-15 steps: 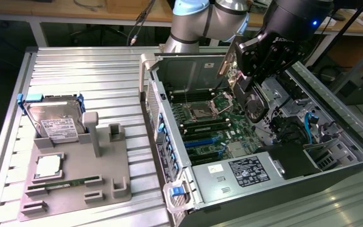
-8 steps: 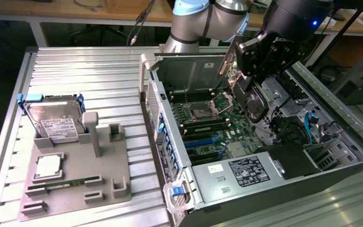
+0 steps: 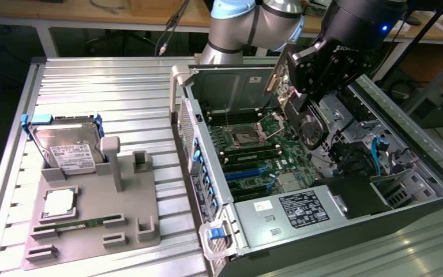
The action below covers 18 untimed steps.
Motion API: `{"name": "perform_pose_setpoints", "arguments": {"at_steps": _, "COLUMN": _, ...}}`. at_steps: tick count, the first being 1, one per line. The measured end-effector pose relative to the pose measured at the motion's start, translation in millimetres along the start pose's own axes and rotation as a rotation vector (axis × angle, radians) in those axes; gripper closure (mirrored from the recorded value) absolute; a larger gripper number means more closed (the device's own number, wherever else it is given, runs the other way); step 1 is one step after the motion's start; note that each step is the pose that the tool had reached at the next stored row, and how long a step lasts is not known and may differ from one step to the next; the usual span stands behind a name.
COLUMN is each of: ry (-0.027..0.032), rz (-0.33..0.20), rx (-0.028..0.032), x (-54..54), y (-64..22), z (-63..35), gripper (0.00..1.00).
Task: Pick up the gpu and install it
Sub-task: 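Insert the gpu into the slot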
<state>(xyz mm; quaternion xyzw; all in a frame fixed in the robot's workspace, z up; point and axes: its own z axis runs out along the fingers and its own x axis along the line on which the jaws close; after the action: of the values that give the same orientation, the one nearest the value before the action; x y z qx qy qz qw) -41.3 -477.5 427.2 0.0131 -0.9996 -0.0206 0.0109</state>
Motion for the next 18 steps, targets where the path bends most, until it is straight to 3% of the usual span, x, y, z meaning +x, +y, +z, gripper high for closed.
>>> {"name": "perform_pose_setpoints", "arguments": {"at_steps": 18, "ry": 0.0034, "rz": -0.081, "rx": 0.0027, "x": 0.0, "y": 0.0, "z": 0.0, "gripper": 0.73}}
